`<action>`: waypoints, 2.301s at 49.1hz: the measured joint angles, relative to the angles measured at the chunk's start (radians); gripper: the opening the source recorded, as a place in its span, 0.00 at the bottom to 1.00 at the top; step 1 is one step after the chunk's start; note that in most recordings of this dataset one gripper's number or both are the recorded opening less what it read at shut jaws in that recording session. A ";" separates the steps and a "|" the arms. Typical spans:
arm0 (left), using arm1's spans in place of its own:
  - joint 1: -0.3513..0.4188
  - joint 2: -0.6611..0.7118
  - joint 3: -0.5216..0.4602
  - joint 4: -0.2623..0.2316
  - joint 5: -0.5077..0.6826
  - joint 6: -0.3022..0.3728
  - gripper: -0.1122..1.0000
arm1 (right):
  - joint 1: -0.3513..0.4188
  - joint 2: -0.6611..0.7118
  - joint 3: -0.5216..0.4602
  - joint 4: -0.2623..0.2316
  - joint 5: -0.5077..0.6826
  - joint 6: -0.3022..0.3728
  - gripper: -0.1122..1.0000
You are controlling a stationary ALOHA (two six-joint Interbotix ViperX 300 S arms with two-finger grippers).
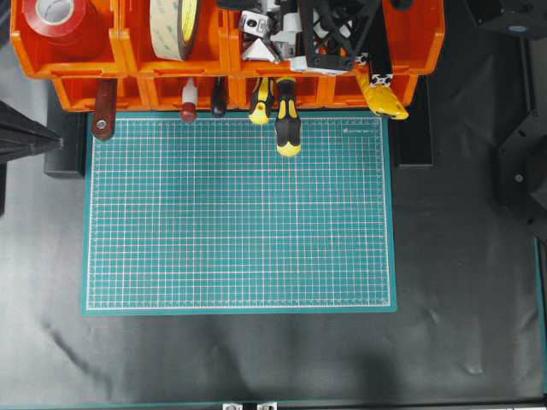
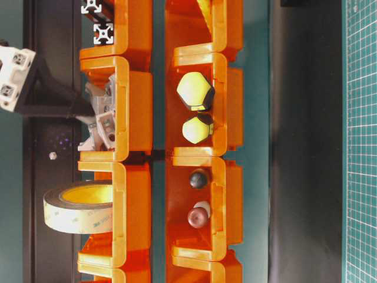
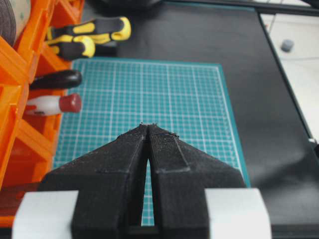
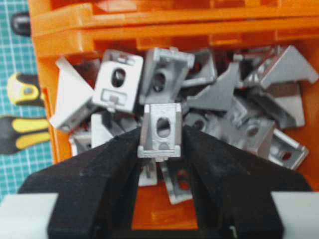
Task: Pick corner brachets from container rack with right arm.
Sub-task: 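Lower the open right gripper into the bracket bin and close on one bracket, then lift the silver bracket out of the bin and carry it over the mat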
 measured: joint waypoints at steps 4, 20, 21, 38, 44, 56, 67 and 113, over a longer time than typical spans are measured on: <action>0.000 -0.002 0.000 0.000 0.002 -0.002 0.10 | 0.003 0.000 -0.008 -0.006 -0.002 0.000 0.31; 0.000 -0.003 0.000 0.000 0.002 0.000 0.10 | 0.014 -0.014 -0.058 -0.018 -0.005 0.012 0.31; 0.002 -0.005 0.000 0.000 0.002 0.000 0.10 | 0.015 -0.018 -0.063 -0.018 -0.005 0.015 0.31; 0.000 -0.017 -0.003 0.000 0.015 0.000 0.10 | 0.161 -0.250 0.021 -0.018 -0.006 0.107 0.31; 0.000 -0.021 -0.005 0.000 0.017 0.003 0.10 | 0.258 -0.347 0.127 -0.018 -0.054 0.189 0.31; 0.002 -0.058 -0.015 0.002 0.017 0.009 0.10 | 0.420 -0.471 0.385 -0.018 -0.233 0.347 0.31; 0.002 -0.078 -0.020 0.000 0.017 0.012 0.10 | 0.537 -0.466 0.581 -0.017 -0.431 0.523 0.31; -0.037 -0.046 -0.020 0.000 0.000 0.043 0.10 | 0.445 0.104 0.508 -0.021 -0.657 0.572 0.31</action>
